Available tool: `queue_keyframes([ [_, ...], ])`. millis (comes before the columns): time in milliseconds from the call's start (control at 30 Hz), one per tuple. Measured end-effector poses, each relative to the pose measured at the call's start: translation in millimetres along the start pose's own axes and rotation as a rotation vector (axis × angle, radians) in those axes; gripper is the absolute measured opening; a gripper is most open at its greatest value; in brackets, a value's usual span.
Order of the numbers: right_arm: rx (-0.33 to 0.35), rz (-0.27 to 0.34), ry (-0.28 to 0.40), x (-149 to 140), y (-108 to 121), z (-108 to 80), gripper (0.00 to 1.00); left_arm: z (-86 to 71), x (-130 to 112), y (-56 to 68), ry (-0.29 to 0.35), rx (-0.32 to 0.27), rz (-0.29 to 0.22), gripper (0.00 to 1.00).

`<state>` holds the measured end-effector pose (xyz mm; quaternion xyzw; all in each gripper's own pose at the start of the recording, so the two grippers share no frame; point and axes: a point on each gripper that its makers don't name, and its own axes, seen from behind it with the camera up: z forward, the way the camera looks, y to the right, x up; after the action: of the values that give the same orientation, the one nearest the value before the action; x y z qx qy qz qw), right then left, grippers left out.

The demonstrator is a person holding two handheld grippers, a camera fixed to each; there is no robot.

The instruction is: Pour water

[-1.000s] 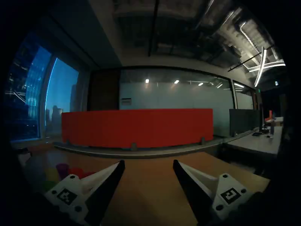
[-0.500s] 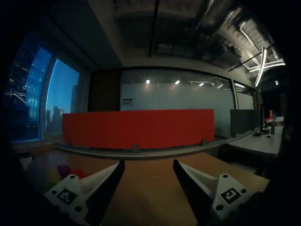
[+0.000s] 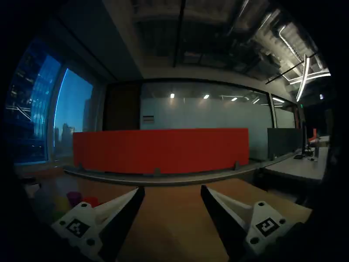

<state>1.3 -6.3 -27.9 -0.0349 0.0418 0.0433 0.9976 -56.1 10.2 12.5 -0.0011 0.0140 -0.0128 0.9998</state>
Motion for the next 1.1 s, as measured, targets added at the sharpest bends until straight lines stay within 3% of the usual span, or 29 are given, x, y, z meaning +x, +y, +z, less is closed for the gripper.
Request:
queue_keyframes([
  [600, 0.009, -0.024, 0.017, 1.7, 4.6, -6.2, 0.99, -0.2, 0.8, 0.1, -0.002, -0.001, 0.002, 0.96],
  [1100, 0.023, -0.059, 0.018, -20.2, 7.5, 1.7, 0.99, -0.4, 1.3, -0.1, -0.002, -0.001, 0.001, 0.96],
])
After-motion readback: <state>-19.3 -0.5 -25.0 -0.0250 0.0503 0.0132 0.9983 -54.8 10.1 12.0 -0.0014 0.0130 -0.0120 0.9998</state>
